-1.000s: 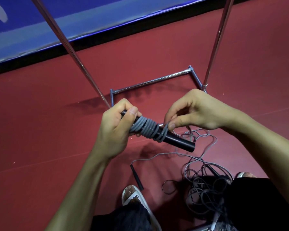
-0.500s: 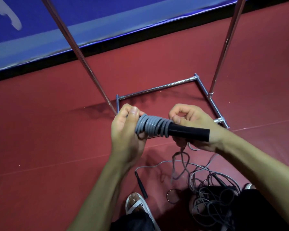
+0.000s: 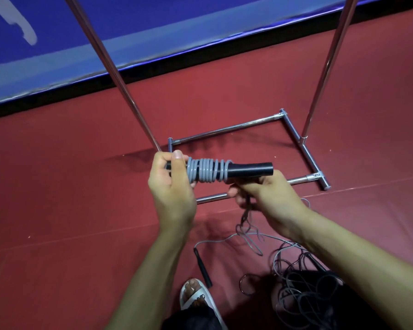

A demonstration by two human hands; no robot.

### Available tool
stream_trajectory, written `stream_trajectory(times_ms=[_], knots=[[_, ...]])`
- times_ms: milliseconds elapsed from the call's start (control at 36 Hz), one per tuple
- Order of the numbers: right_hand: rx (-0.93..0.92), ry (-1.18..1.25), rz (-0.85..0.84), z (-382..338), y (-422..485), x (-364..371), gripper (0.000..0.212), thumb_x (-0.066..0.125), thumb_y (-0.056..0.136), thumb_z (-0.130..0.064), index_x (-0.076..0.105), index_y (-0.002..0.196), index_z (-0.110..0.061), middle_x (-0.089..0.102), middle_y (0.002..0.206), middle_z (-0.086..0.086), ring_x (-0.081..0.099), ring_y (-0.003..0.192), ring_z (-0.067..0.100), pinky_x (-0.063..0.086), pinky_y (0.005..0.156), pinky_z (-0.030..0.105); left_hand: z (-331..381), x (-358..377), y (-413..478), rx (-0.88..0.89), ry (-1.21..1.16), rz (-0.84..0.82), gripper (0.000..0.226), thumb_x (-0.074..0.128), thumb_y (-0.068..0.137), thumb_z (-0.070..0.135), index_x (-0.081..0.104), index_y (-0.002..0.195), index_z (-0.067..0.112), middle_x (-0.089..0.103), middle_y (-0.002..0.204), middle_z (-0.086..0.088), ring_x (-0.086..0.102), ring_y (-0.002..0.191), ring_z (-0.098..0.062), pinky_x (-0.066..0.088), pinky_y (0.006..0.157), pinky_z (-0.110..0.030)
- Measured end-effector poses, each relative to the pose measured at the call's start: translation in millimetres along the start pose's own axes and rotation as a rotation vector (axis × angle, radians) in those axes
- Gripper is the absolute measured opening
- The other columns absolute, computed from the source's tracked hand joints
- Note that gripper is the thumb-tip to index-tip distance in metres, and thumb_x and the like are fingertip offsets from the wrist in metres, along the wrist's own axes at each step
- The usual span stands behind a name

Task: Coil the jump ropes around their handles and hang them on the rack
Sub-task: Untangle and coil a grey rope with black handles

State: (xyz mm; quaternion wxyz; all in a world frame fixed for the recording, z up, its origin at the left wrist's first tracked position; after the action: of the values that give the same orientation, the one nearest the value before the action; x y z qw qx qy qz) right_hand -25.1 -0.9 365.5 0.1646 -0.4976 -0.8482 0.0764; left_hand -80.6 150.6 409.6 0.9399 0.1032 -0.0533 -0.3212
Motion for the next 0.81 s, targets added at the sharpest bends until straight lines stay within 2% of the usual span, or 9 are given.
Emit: stream_trajectory(times_ms=[56, 139, 222, 333, 472, 556, 611, 694, 806], knots=[[0.171, 0.139, -0.020, 10.4, -3.6, 7.0, 0.021, 0.045, 0.097, 0.000, 0.065, 0.094, -0.008, 0.061, 0.058, 0.003, 0.041, 0.041, 0.009, 0.035, 0.055, 0.027, 5.4, 0.4, -2.1, 0.099, 0.123, -0.026, 0.020, 0.048, 0.092, 0.028, 0.049, 0.072, 0.025, 0.055, 0.066, 0.010, 0.044, 0.054, -0.009, 0.038, 0.049, -0.024], [0.316, 0.274, -0.094, 12.8, -11.4, 16.0, 0.011, 0.047, 0.101, -0.010, 0.055, 0.094, -0.012, 0.063, 0.058, 0.005, 0.039, 0.039, 0.006, 0.035, 0.047, 0.024, 10.0, -3.8, -1.8, 0.216, 0.257, -0.016, 0.019, 0.047, 0.094, 0.029, 0.049, 0.076, 0.028, 0.054, 0.069, 0.011, 0.047, 0.057, -0.005, 0.042, 0.056, -0.034], [0.314, 0.287, -0.110, 4.5, -14.6, 16.3, 0.016, 0.054, 0.097, -0.007, 0.057, 0.082, -0.005, 0.064, 0.062, 0.009, 0.037, 0.039, 0.005, 0.030, 0.037, 0.016, 13.1, -8.6, 0.6, 0.321, 0.303, -0.018, 0.019, 0.045, 0.094, 0.032, 0.048, 0.078, 0.022, 0.051, 0.068, 0.010, 0.044, 0.057, -0.006, 0.039, 0.055, -0.034], [0.246, 0.177, -0.043, -2.3, -14.1, 10.1, 0.024, 0.059, 0.093, -0.002, 0.059, 0.069, -0.004, 0.058, 0.060, 0.009, 0.032, 0.037, 0.004, 0.023, 0.035, 0.016, 16.6, -6.0, -2.1, 0.398, 0.354, -0.041, 0.021, 0.044, 0.095, 0.029, 0.048, 0.082, 0.012, 0.046, 0.065, 0.010, 0.042, 0.055, -0.008, 0.035, 0.052, -0.029], [0.297, 0.268, -0.106, -1.9, -21.9, 17.7, 0.017, 0.059, 0.094, -0.004, 0.060, 0.078, -0.002, 0.060, 0.057, 0.005, 0.034, 0.038, 0.003, 0.027, 0.035, 0.014, 16.1, -1.0, -6.7, 0.477, 0.423, -0.089, 0.016, 0.045, 0.094, 0.023, 0.046, 0.082, 0.014, 0.043, 0.062, 0.017, 0.044, 0.053, 0.002, 0.031, 0.052, -0.018], [0.305, 0.077, -0.112, -3.7, -22.7, 12.9, 0.023, 0.055, 0.099, -0.016, 0.062, 0.079, -0.009, 0.066, 0.061, 0.001, 0.043, 0.045, 0.007, 0.039, 0.044, 0.020, 15.9, -1.6, -6.1, 0.508, 0.460, -0.121, 0.014, 0.044, 0.094, 0.023, 0.046, 0.082, 0.016, 0.041, 0.058, 0.017, 0.044, 0.051, 0.001, 0.030, 0.051, -0.017], [0.274, -0.081, -0.132, -7.9, -21.9, 7.5, 0.028, 0.053, 0.101, -0.022, 0.064, 0.078, -0.011, 0.066, 0.062, 0.000, 0.042, 0.049, 0.008, 0.043, 0.046, 0.022, 16.9, -3.6, -4.1, 0.522, 0.466, -0.132, 0.015, 0.044, 0.095, 0.021, 0.047, 0.082, 0.014, 0.040, 0.057, 0.015, 0.044, 0.050, -0.008, 0.028, 0.049, -0.017], [0.188, -0.335, -0.127, -14.8, -20.6, -2.0, 0.036, 0.053, 0.100, -0.024, 0.065, 0.074, -0.004, 0.065, 0.056, 0.002, 0.041, 0.046, 0.013, 0.041, 0.042, 0.021, 18.8, -3.0, -5.5, 0.571, 0.500, -0.154, 0.022, 0.045, 0.094, 0.018, 0.051, 0.078, 0.004, 0.041, 0.057, 0.004, 0.044, 0.055, -0.021, 0.028, 0.048, -0.020], [0.048, -0.788, -0.031, -28.8, -19.8, -14.0, 0.043, 0.064, 0.091, -0.036, 0.065, 0.058, -0.009, 0.060, 0.045, 0.003, 0.041, 0.032, 0.009, 0.032, 0.037, 0.016, 17.0, 0.8, -9.3, 0.590, 0.557, -0.199, 0.023, 0.045, 0.093, 0.017, 0.051, 0.077, 0.002, 0.044, 0.061, 0.003, 0.039, 0.055, -0.014, 0.027, 0.051, -0.013]])
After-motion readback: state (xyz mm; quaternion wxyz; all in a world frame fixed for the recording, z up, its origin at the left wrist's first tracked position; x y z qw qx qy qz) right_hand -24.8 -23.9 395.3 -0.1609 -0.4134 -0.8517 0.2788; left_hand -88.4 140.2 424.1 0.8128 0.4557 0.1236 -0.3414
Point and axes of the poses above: each hand's wrist, its own y-axis towards the middle knuckle, its own x-axis out of the palm, z = x × y, the point moved 5 cm from there along y, towards the middle knuckle
